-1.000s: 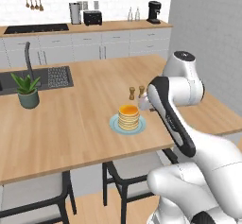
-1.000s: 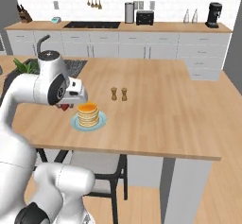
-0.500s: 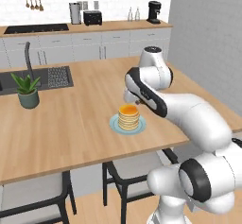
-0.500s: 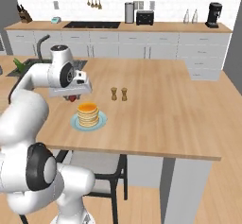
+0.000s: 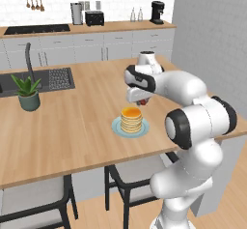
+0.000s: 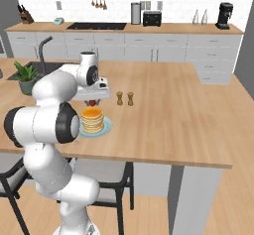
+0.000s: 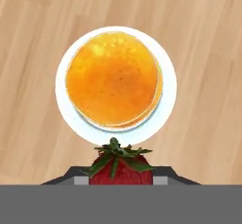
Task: Take the strawberry from the fridge and place it on top of the pancake, located on the dining counter.
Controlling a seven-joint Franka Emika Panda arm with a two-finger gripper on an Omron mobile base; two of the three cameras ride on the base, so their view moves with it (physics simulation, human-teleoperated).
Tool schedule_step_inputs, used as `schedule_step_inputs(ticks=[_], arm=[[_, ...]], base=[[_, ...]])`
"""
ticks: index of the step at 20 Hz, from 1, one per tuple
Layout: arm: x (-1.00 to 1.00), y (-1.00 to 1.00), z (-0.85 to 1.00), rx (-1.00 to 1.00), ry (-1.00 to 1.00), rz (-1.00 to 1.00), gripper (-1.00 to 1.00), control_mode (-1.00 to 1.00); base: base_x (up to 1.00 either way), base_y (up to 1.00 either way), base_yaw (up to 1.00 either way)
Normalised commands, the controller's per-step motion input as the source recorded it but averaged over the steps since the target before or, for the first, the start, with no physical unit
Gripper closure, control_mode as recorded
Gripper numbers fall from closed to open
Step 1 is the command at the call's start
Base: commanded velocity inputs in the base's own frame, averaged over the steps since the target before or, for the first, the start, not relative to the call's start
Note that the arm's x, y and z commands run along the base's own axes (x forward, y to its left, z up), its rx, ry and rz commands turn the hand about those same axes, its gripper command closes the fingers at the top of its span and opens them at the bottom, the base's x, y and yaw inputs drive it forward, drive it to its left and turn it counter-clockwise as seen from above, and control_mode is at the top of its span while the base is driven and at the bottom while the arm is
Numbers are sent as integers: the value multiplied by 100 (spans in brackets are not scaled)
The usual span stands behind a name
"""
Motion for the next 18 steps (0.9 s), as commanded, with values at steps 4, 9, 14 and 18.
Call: schedule_step_inputs(ticks=[4,9,14,18], arm=[[100,5,-49,1,-1,0,100,-100],[69,40,-32,0,3,-3,100,-100],[4,9,-34,0,13,-3,100,-100],[-60,-6,-20,0,1,-3,100,-100]], base=[[0,0,0],[0,0,0],[0,0,0],[0,0,0]])
